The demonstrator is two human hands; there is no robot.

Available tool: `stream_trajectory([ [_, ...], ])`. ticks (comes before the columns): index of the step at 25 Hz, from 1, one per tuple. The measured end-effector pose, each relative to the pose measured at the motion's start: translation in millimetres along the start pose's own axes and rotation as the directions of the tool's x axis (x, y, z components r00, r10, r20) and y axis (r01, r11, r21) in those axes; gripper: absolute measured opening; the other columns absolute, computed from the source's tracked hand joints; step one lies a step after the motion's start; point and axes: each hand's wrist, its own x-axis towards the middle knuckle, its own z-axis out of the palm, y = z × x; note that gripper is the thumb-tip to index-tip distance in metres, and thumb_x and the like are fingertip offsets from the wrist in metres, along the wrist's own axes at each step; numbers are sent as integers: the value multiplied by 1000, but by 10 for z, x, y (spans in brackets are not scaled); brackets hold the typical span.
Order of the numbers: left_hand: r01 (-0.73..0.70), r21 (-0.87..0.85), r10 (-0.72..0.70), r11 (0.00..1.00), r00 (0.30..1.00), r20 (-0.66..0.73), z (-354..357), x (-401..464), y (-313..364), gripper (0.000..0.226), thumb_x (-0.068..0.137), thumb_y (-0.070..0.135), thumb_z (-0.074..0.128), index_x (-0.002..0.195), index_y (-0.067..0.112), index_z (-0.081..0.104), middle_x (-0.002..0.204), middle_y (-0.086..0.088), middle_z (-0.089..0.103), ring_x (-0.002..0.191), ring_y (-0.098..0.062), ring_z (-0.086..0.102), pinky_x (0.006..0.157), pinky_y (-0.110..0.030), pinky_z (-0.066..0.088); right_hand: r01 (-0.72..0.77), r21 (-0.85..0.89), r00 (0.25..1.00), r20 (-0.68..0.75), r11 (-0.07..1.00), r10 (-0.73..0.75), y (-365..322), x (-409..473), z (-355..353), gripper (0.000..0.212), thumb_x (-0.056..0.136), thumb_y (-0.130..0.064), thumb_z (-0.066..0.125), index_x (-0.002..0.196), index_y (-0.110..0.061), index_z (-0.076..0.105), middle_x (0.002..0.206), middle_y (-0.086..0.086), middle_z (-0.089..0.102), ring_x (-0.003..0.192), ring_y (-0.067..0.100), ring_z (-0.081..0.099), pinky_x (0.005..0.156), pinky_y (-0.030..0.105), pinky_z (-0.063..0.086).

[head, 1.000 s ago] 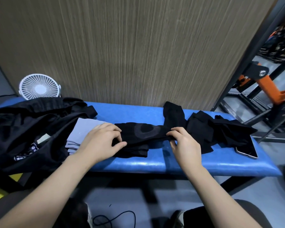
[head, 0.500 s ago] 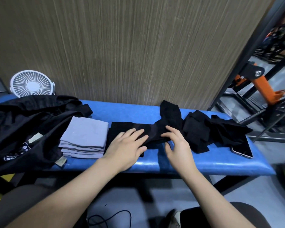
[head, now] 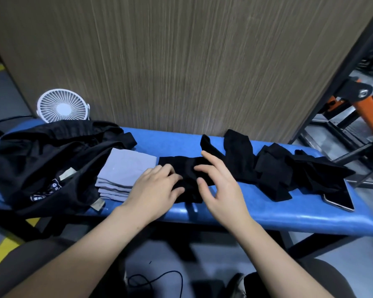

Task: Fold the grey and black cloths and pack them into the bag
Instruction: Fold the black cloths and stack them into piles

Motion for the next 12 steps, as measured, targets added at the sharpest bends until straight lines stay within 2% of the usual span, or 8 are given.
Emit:
stream_trajectory([
  [3, -32, -12, 32, 999, 999, -14, -59, -53, -40, 52, 90, 52, 32, 118, 26, 67, 110, 9, 59, 102, -19, 57, 94, -33, 40, 27, -78, 994, 105, 997, -18, -86, 43, 186, 36, 97, -38, 49, 124, -19, 64, 154, -6, 43, 133, 17, 50, 106, 39, 44],
  [5, -12, -8, 11, 1000, 997, -79, -108, -69, -129, 49, 86, 49, 33, 108, 26, 70, 104, 10, 60, 97, -20, 58, 93, -33, 37, 41, -140, 986, 164, 989, -17, -130, 79, 300, 38, 98, -42, 46, 127, -23, 61, 155, -6, 42, 132, 21, 51, 108, 42, 42],
  [9, 103, -13, -104, 995, 976, -190, -188, -120, -416, 21, 84, 43, 62, 97, 29, 71, 95, 13, 61, 96, -18, 59, 97, -30, 27, 118, -293, 969, 242, 949, -46, -212, 130, 484, 43, 99, -46, 40, 129, -22, 61, 154, -2, 44, 129, 25, 53, 110, 42, 39],
  [12, 150, -60, -159, 987, 966, -202, -217, -148, -508, 19, 83, 26, 69, 102, 27, 68, 95, 13, 64, 97, -18, 60, 100, -29, 25, 172, -365, 952, 302, 915, -58, -249, 157, 568, 44, 98, -48, 38, 126, -23, 61, 154, -1, 44, 121, 29, 55, 101, 41, 41],
])
